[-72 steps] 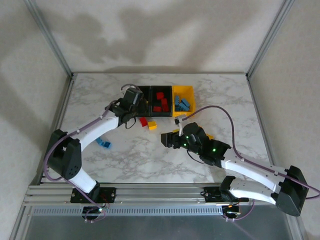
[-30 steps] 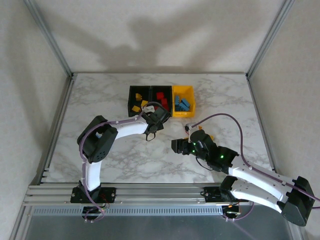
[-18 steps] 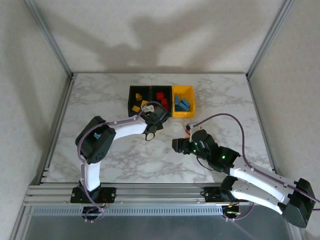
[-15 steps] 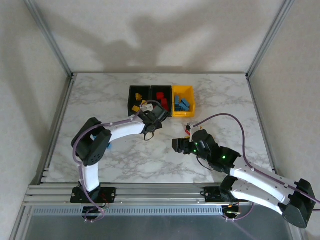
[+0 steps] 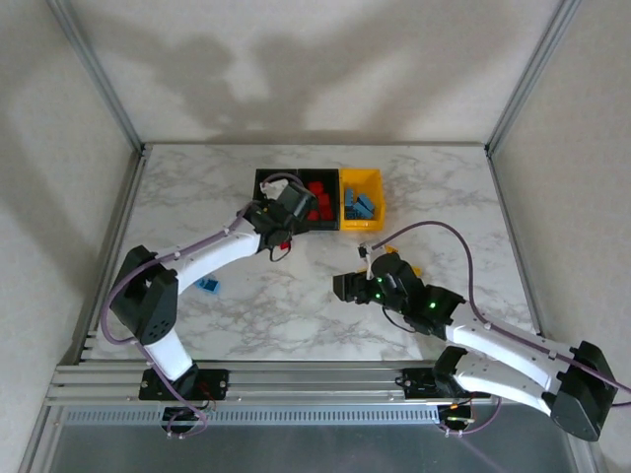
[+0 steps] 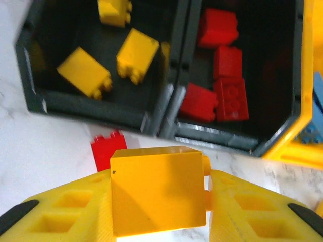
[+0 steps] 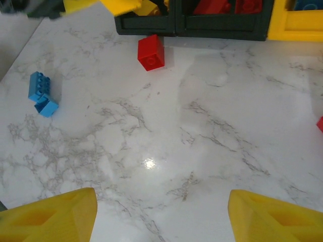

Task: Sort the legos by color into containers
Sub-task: Place the lego in the container.

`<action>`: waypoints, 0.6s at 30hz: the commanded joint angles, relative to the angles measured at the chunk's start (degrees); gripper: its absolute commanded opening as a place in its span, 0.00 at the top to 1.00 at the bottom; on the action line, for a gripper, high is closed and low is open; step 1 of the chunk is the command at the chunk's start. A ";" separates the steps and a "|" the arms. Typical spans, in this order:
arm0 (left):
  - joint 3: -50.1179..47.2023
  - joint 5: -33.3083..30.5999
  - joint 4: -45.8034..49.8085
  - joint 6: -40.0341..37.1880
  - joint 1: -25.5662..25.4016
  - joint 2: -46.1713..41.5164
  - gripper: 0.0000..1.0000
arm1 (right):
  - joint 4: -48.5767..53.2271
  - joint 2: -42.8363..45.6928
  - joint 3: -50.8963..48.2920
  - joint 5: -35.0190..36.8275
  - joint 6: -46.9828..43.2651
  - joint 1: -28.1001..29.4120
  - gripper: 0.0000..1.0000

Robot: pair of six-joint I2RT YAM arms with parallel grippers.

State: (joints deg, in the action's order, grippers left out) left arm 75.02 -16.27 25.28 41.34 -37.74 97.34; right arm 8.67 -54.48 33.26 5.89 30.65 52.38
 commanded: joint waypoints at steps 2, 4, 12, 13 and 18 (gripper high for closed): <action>4.77 0.55 2.74 -5.57 4.30 2.18 0.58 | -4.58 -2.53 3.15 -1.99 -0.83 -0.22 0.31; 6.63 1.64 2.59 -6.84 6.28 4.28 0.59 | -5.22 -3.74 3.84 -2.19 -1.02 -0.19 0.31; 13.87 8.06 -1.30 -10.62 13.11 12.64 0.59 | -5.15 -6.87 5.18 -1.70 -1.31 -0.17 0.31; 14.51 8.69 -1.88 -10.82 13.65 13.44 0.58 | -5.06 -7.16 5.23 -1.61 -1.30 -0.09 0.31; 18.23 12.83 -3.76 -11.69 15.91 18.54 0.58 | -4.90 -8.13 5.37 -0.99 -0.82 -0.17 0.31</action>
State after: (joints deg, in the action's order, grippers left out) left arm 90.45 -7.53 23.55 31.99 -22.65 113.80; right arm 4.47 -62.02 36.75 4.36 30.41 52.38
